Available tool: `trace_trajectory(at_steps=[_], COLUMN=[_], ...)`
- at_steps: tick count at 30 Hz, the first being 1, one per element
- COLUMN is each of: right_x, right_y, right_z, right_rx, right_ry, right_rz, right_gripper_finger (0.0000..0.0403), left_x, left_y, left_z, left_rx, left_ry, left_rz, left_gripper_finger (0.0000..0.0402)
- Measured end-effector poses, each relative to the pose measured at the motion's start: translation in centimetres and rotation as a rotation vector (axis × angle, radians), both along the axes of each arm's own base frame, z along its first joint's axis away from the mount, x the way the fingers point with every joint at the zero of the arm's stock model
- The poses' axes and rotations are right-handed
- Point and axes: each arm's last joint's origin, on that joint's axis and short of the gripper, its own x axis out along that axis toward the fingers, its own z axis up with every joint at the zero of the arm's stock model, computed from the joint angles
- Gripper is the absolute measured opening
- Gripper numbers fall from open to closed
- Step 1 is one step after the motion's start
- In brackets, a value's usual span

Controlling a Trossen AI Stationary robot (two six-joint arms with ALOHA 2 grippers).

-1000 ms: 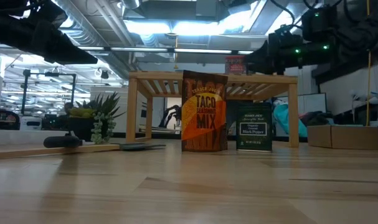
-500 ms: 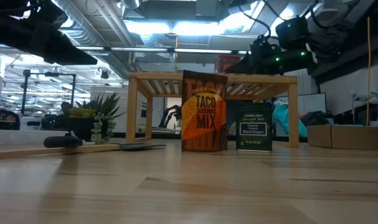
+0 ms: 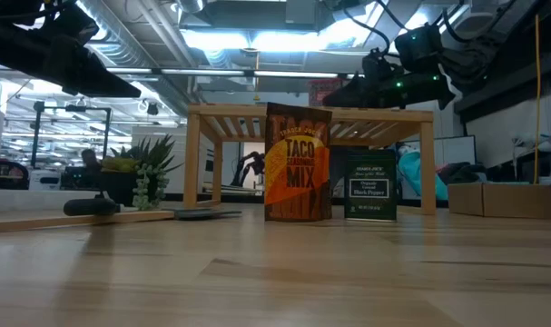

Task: Shelf spices
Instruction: Remove the red seasoning can from the shelf

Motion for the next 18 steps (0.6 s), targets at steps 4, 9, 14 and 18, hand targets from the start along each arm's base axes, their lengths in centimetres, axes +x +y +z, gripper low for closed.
trace_trajectory(at_steps=[4,9,14,18], right_x=[0.0,0.0,0.1,0.8], right_y=[0.1,0.1,0.3,1.3], right_z=[0.1,0.1,0.1,0.2], right_rx=[0.001,0.012,0.032,0.022], right_ry=[-0.004,-0.007,-0.013,-0.023], right_rz=[0.028,0.039,0.044,0.093], right_gripper_finger=[0.0191,0.0179,0.0182,0.0182], left_x=[0.0,0.0,0.0,0.0], left_y=[0.0,0.0,0.0,0.0], left_z=[0.0,0.0,0.0,0.0], left_rx=[-0.002,-0.003,-0.005,-0.005], left_ry=[-0.001,-0.001,-0.003,-0.003], left_rz=[0.001,0.001,0.001,0.001], left_gripper_finger=[0.0004,0.0004,0.0004,0.0004])
